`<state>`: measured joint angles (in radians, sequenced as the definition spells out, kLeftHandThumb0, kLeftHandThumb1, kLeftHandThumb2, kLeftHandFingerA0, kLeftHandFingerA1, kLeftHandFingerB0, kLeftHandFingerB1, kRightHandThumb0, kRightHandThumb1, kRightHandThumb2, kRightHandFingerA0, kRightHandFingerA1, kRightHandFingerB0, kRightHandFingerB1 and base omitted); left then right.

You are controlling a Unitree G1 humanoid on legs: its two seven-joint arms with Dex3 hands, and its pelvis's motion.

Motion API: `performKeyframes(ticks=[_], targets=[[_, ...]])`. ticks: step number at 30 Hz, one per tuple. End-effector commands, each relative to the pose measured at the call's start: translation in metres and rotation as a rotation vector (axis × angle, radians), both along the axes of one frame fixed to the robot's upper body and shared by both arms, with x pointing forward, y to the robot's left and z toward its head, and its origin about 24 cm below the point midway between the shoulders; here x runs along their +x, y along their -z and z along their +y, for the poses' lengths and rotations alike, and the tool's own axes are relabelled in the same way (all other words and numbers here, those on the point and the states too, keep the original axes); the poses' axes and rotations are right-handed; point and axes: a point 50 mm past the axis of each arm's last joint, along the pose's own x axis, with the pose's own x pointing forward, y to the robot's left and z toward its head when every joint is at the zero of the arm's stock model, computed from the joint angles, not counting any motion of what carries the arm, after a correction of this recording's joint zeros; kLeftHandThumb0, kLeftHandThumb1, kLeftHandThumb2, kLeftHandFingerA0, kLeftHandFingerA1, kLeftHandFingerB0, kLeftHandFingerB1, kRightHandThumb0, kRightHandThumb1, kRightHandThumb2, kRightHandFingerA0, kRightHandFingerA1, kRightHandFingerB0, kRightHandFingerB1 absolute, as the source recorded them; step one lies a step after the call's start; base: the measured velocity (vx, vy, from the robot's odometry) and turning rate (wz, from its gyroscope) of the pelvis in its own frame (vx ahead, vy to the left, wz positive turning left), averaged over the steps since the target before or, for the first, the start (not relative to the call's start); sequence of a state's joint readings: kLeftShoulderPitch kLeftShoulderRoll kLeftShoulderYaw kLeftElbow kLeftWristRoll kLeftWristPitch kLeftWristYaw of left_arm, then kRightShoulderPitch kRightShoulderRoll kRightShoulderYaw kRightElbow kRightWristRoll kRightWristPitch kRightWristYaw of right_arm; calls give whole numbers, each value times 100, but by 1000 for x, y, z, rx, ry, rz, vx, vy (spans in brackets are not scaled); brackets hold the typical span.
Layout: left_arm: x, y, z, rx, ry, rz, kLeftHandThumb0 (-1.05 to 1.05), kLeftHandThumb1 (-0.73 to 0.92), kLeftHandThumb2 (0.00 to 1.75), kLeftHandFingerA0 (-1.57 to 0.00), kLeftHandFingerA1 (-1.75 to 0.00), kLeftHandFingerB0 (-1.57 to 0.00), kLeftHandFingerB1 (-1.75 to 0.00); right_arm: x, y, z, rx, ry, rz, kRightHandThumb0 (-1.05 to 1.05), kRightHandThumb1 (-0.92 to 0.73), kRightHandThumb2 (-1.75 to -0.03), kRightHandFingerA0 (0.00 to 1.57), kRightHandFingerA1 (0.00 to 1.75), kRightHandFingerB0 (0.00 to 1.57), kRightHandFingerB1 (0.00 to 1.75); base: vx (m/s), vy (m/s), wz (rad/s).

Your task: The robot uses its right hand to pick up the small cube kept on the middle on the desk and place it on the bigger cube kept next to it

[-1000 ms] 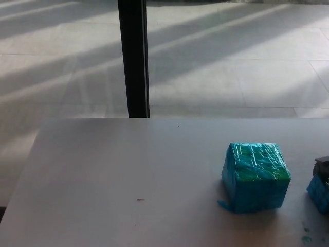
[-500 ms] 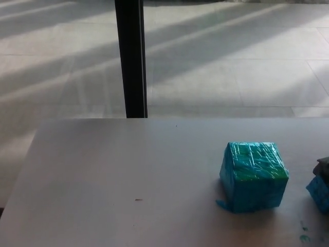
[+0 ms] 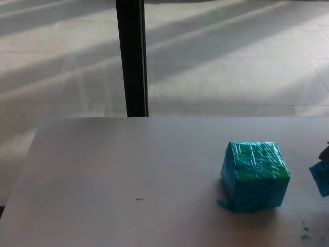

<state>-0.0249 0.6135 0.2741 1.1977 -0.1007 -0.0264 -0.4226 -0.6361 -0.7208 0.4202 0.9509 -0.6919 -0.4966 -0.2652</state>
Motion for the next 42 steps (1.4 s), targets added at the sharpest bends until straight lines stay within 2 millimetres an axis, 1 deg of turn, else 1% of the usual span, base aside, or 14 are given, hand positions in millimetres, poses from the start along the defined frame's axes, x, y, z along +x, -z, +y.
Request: performKeyframes(ticks=[1, 9, 10, 13, 15, 17, 19, 22, 23, 26, 30, 31, 32, 42], targets=[[-3, -5, 6, 28, -8, 12, -70, 66, 59, -42, -59, -62, -52, 1, -24, -8, 26, -9, -37, -24, -65, -78, 89, 162, 76, 123, 0, 0, 0], [-4, -6, 8, 13, -35, -16, -68, 62, 59, -62, -80, -73, -71, 10, -60, 2, 16, -84, -110, -20, -63, -81, 87, 157, 85, 82, 0, 0, 0], [-4, -6, 7, 23, -16, -10, -70, 64, 60, -64, -122, -62, -76, 11, -67, 4, 9, -95, -118, -17, -65, -77, 85, 162, 77, 110, 0, 0, 0], [-4, -5, 7, 28, -23, 0, -71, 62, 60, -74, -109, -71, -83, 15, -89, 9, -13, -130, -167, -35, -55, -69, 93, 152, 91, 86, 0, 0, 0], [-5, -7, 9, 4, -32, -18, -71, 61, 58, -51, -66, -66, -61, 19, -102, 16, -48, -160, -180, -26, -71, -64, 75, 174, 61, 152, 0, 0, 0], [-6, -7, 9, 3, -44, -23, -71, 61, 59, -44, -61, -69, -64, 21, -108, 22, -52, -184, -183, -26, -72, -63, 72, 175, 58, 157, 0, 0, 0], [-5, -7, 9, 16, -39, -6, -70, 63, 59, -34, -56, -62, -55, 23, -115, 35, -59, -227, -171, -25, -66, -63, 81, 170, 73, 125, 0, 0, 0], [-5, -7, 9, 14, -29, -2, -69, 64, 59, -53, -73, -68, -62, 21, -116, 51, -79, -317, -174, -33, -47, -91, 113, 131, 84, 106, 0, 0, 0], [-6, -6, 9, 18, -28, 2, -69, 64, 59, -46, -65, -65, -56, 20, -112, 56, -77, -348, -182, -30, -66, -59, 85, 173, 80, 118, 0, 0, 0], [-8, -5, 8, -17, -74, -22, -66, 60, 59, -63, -98, -72, -68, 19, -106, 66, -81, -384, -156, -31, -66, -60, 81, 169, 88, 90, 0, 0, 0], [-7, -5, 8, 20, -30, 10, -67, 65, 59, -37, -56, -60, -51, 17, -97, 83, -123, -447, -93, -34, -63, -61, 84, 169, 90, 69, 0, 0, 0], [-7, -5, 8, 17, -42, 9, -66, 50, 93, -34, -61, -55, -63, 16, -95, 86, -138, -464, -82, -36, -65, -62, 85, 169, 89, 70, 0, 0, 0], [-7, -5, 8, 24, -28, 11, -67, 66, 60, -34, -54, -59, -52, 15, -94, 89, -146, -477, -71, -31, -70, -62, 85, 172, 78, 110, 0, 0, 0], [-8, -3, 8, -13, -87, -9, -65, 61, 59, -52, -94, -68, -66, 8, -81, 104, -186, -541, -12, -27, -69, -63, 82, 168, 77, 111, 0, 0, 0]])
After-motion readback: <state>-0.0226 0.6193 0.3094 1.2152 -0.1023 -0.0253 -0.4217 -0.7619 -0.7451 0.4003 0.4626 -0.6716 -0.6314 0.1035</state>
